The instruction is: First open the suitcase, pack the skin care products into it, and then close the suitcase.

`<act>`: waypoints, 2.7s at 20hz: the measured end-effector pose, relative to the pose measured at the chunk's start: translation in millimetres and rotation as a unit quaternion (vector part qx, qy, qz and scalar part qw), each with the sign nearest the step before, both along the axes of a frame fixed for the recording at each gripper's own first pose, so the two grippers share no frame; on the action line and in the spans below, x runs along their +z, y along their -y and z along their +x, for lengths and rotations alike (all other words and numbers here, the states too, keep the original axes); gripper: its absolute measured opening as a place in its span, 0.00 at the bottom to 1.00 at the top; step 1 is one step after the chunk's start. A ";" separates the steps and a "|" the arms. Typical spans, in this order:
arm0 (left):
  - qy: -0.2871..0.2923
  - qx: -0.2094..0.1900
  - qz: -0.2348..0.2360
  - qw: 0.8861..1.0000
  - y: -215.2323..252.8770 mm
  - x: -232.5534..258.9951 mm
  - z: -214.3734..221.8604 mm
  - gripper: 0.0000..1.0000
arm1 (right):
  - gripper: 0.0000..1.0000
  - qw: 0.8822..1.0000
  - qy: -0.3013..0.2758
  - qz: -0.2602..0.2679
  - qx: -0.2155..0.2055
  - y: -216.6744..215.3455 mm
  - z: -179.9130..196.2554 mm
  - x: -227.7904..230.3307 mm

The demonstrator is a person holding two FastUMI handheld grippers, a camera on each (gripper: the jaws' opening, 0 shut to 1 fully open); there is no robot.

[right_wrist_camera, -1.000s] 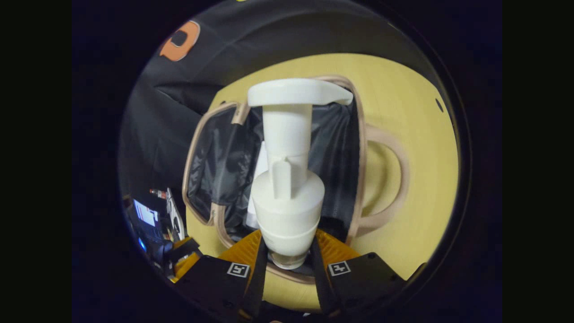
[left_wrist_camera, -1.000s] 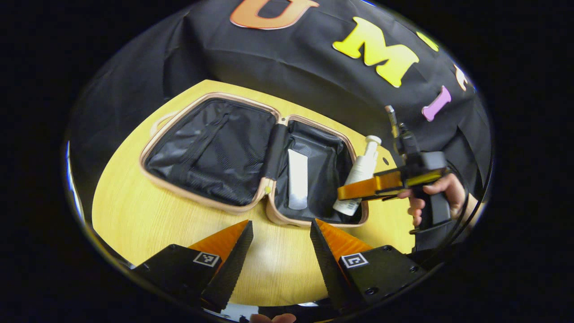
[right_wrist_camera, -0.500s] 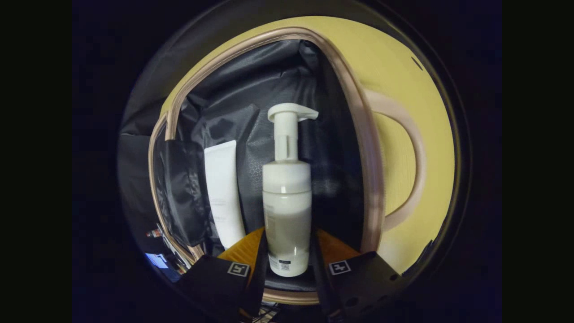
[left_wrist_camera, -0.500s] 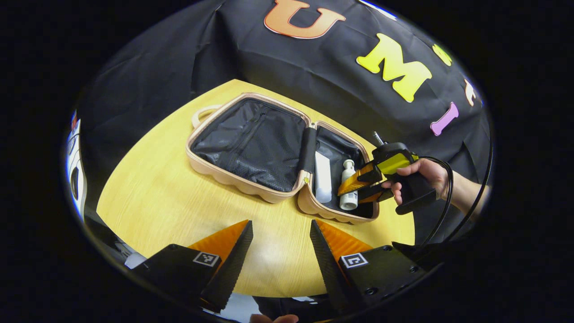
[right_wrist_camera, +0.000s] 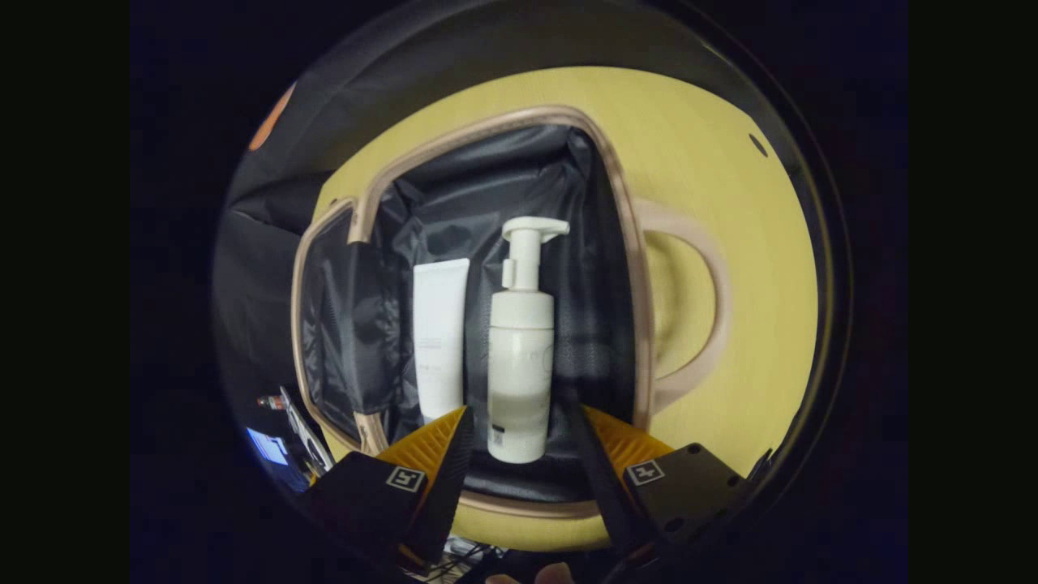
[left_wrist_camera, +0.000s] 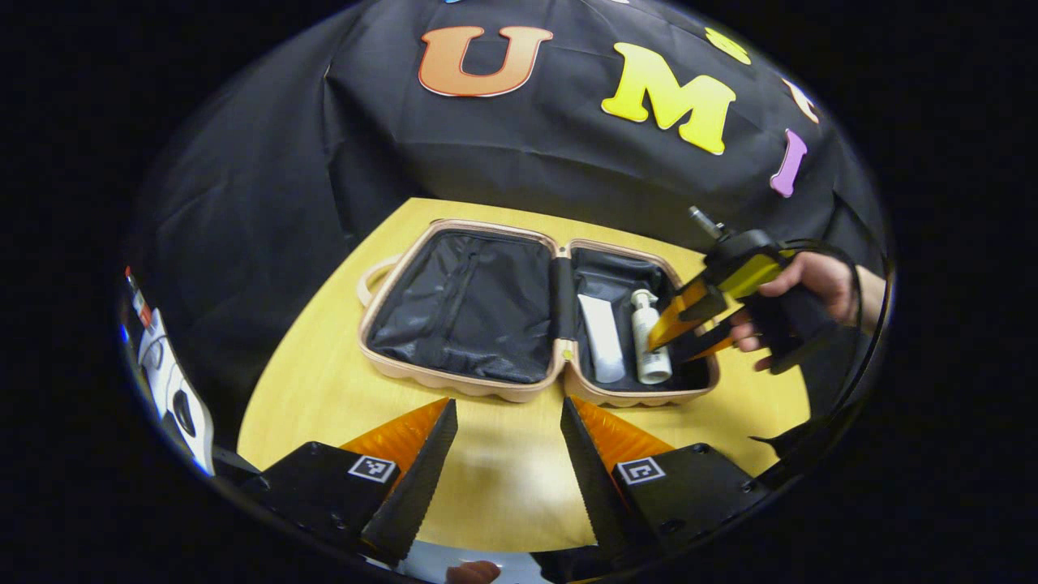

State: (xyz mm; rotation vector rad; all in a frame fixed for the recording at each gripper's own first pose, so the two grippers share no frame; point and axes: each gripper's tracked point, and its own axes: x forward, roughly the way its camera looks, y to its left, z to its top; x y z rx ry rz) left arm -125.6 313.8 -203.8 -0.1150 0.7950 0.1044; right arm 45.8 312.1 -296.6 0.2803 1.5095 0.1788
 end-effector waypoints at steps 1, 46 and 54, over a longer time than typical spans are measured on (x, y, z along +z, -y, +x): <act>0.000 0.003 0.027 1.000 -12.6 -2.5 0.3 0.84 | 0.66 1.000 0.017 0.005 0.009 5.6 -3.2 10.9; 0.094 0.232 -0.415 0.875 -217.0 -97.6 188.9 0.10 | 0.72 0.951 0.300 0.077 -0.020 116.9 -66.9 138.4; 0.132 0.174 -0.300 0.929 -197.6 14.8 197.7 0.07 | 0.72 0.913 0.402 -0.022 -0.066 195.1 -45.5 164.7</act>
